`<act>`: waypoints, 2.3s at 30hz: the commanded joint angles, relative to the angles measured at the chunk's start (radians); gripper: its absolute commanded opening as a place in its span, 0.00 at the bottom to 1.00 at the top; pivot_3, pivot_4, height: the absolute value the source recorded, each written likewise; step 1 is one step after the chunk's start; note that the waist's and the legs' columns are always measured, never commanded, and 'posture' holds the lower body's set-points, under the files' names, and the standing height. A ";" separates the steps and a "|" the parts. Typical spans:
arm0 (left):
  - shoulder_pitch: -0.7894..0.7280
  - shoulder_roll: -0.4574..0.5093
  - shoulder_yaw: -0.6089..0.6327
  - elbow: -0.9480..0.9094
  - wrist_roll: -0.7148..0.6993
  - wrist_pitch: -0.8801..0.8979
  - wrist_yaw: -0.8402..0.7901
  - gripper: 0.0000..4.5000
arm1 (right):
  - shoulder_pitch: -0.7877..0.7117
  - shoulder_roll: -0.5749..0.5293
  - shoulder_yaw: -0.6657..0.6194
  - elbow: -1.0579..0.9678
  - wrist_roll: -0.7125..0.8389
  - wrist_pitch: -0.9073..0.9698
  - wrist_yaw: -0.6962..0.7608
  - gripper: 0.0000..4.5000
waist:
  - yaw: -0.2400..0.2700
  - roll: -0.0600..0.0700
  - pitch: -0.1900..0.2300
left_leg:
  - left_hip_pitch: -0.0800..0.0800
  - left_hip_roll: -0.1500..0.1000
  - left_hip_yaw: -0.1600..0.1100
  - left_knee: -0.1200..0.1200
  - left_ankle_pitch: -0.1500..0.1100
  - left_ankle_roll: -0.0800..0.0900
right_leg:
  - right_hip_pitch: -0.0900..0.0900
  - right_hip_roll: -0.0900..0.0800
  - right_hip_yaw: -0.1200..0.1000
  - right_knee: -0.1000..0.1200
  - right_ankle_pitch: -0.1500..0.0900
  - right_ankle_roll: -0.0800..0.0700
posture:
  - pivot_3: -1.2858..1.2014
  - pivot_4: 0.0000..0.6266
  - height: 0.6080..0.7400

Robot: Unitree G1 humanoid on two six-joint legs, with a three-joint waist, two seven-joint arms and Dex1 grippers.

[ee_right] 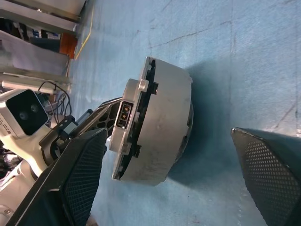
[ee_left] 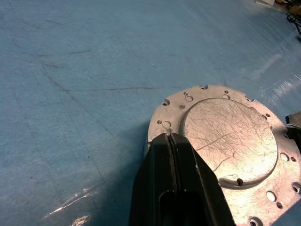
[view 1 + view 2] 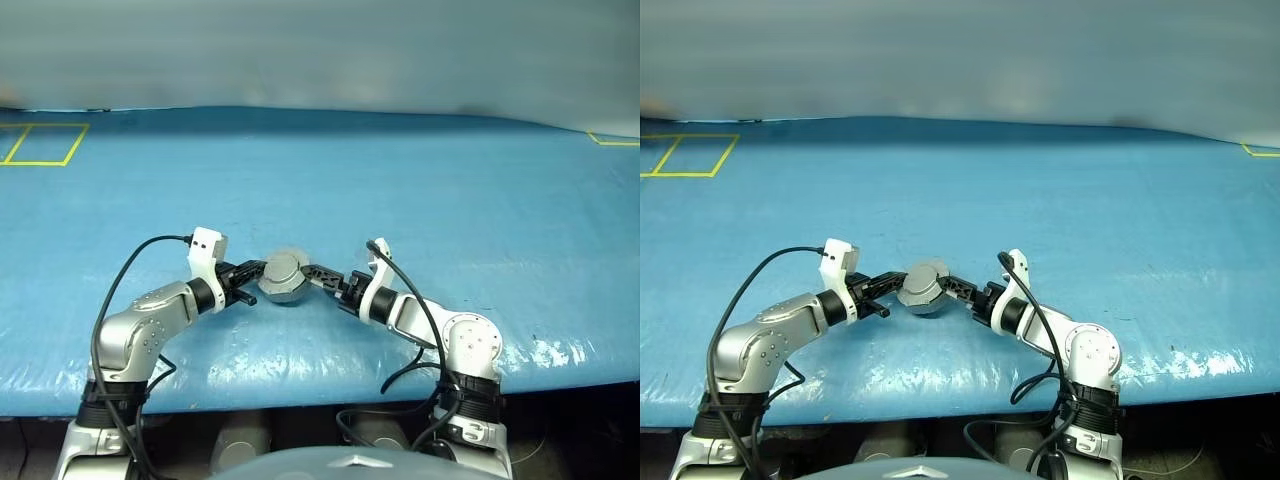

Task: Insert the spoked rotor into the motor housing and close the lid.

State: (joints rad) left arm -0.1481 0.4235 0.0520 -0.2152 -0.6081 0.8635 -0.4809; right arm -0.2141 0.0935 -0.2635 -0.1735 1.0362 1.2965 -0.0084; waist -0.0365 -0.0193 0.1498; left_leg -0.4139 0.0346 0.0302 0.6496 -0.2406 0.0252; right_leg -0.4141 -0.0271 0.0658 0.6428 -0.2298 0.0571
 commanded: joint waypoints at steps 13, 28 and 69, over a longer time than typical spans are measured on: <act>0.017 -0.006 -0.032 0.005 0.026 0.020 -0.011 0.00 | 0.102 0.144 0.160 0.033 0.174 -0.086 -0.083 0.78 | 0.000 0.000 -0.001 | 0.000 0.000 -0.001 -0.001 0.000 0.000 | 0.001 0.000 0.000 -0.001 -0.001 0.000 | 0.52 0.24 1.00; 0.022 -0.006 -0.034 -0.002 0.034 0.020 -0.015 0.00 | 0.126 0.099 0.227 0.039 0.255 -0.250 -0.098 0.27 | -0.003 0.000 -0.001 | 0.001 0.001 0.000 0.001 0.000 0.001 | 0.001 0.000 0.000 0.000 -0.001 0.001 | 0.52 0.24 1.00; 0.326 -0.547 0.342 -0.229 -0.702 -0.100 0.354 0.35 | -0.062 0.030 0.208 -0.041 0.431 -0.442 -0.096 0.27 | -0.003 -0.001 0.001 | -0.018 0.001 -0.002 0.010 -0.001 0.002 | -0.012 0.003 0.000 0.001 0.005 0.010 | 0.52 0.24 1.00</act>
State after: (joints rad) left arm 0.1644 -0.0766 0.4126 -0.4271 -1.2549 0.7836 -0.1326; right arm -0.2503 0.0818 -0.0648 -0.1465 1.4195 0.8592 -0.1242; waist -0.0391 -0.0201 0.1504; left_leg -0.4322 0.0355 0.0278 0.6601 -0.2416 0.0272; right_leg -0.4264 -0.0240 0.0659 0.6443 -0.2242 0.0675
